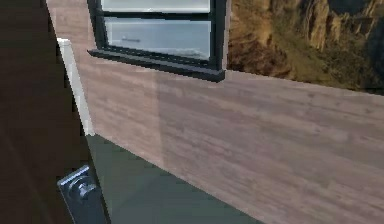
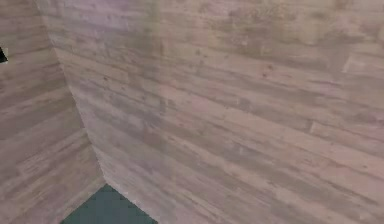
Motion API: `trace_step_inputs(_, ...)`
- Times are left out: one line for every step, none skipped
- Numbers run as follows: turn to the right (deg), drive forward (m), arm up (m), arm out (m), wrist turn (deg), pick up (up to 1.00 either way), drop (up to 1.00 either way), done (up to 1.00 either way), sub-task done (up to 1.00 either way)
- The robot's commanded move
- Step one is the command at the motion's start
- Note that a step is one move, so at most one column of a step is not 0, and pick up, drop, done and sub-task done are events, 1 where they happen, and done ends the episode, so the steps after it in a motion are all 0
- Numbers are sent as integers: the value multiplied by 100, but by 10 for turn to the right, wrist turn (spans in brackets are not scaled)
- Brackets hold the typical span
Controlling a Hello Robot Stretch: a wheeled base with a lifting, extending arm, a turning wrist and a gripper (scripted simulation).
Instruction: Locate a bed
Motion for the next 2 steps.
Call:
trace_step_inputs(0, 55, 0, 0, 0, 0, 0, 0, 0)
trace_step_inputs(-450, 0, 0, 0, 0, 0, 0, 0, 0)
